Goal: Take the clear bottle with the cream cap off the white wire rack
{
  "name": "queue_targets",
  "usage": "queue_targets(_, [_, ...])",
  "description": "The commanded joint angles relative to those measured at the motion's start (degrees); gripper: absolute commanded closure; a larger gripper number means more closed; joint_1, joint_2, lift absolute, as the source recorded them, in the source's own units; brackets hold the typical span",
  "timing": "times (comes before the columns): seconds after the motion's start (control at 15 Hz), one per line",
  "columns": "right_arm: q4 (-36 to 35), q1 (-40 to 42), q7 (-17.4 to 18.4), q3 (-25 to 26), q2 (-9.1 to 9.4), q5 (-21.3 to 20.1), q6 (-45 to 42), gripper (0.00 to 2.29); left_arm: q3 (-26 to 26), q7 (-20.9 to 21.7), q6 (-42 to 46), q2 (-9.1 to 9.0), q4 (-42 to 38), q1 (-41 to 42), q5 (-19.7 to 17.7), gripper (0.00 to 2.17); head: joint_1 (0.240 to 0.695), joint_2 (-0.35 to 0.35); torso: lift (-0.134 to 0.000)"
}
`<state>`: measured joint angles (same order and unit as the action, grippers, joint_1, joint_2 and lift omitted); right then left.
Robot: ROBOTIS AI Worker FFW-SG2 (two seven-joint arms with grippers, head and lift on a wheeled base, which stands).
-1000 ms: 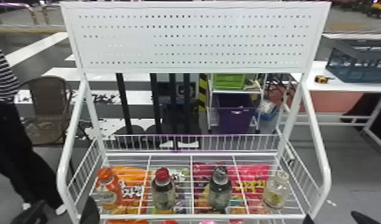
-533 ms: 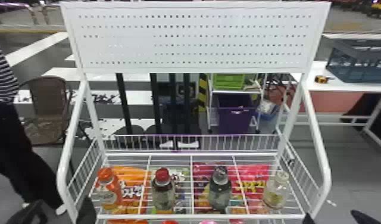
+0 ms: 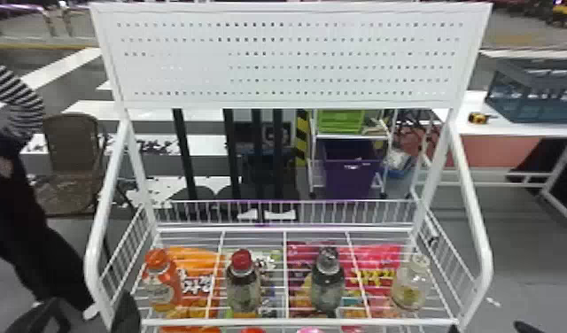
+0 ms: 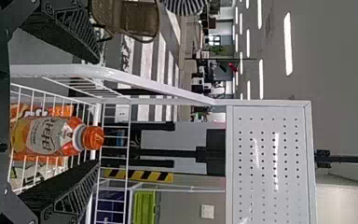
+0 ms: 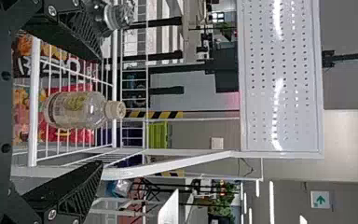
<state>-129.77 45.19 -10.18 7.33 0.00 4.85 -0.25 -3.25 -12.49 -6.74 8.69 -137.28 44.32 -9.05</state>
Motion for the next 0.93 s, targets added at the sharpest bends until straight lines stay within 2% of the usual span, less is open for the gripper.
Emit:
queue_targets(0.0, [9.71,-5.99,-0.02,0.23,0.05,-1.25,-3.30,0.12,0.00,-0.08,-0.08,0.01,-0.09,0.15,0.00,0.12,0.499,0.000,0.000])
queue_targets(0.27, [23.86,-16.80,0.07,-1.09,0.05,-2.65,-7.70,0.12,0.09,-0.08,-0.79,-0.07,-0.53,0.59,0.18,0.12,0.499,0.000,0.000])
queue_targets(0.67, [36.51,-27.26,0.60,-3.11,0.05,-3.97,-8.40,0.12,0.00,-0.61,-1.31,0.01,-0.44,0.76,0.35,0.12,0.499,0.000,0.000])
queue_targets(0.87, [40.29,-30.60,0.25,-3.20,0.05,-3.80,-8.40,0.12,0.00,-0.61,-2.02,0.10,-0.44,0.68,0.44,0.12,0.499,0.000,0.000])
